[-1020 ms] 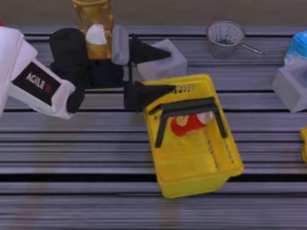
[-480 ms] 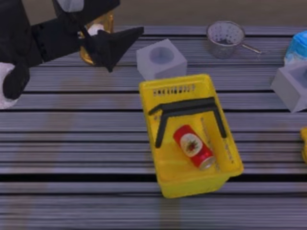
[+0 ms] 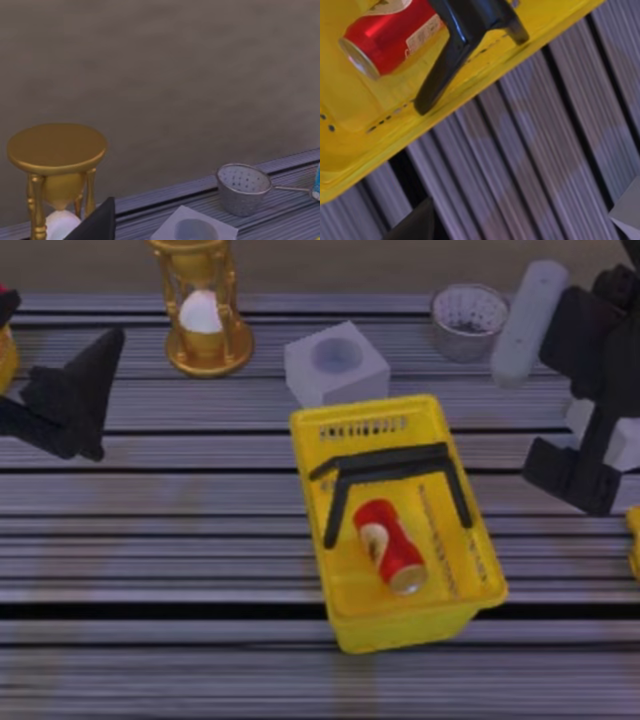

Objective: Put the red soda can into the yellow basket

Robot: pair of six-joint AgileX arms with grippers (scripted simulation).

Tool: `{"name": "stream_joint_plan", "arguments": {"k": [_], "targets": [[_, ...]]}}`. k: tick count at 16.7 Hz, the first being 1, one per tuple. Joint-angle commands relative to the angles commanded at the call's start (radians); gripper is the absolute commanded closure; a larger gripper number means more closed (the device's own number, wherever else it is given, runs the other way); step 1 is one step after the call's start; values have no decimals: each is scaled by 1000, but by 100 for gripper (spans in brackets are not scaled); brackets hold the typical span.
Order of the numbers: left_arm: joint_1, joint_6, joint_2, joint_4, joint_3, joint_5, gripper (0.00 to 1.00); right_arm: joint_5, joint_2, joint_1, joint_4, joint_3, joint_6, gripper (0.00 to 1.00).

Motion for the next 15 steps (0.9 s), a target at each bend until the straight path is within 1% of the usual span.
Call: {"name": "stream_joint_plan", "arguments": {"k": [4,6,8,10,11,13,15], "targets": [[50,18,-432,-183,-222,-209,0,2,374,106,-226,342,-168,0],[68,31,-603,-256,-316,-298,0,4,520,149,-314,486,-236,0],[81,46,-733,-313,-392,-371,0,7,629,182,-379,599,-288,0],[91,58,-819,-351,-446,-425,0,9,705,206,-425,678,-327,0],[93,63,-847,-364,-464,-443,0,10,729,214,-440,704,-340,0],[96,67,-871,-374,-479,-458,0,10,748,221,-452,725,-350,0],[96,67,-871,-374,-479,-458,0,10,748,221,-452,725,-350,0]]}}
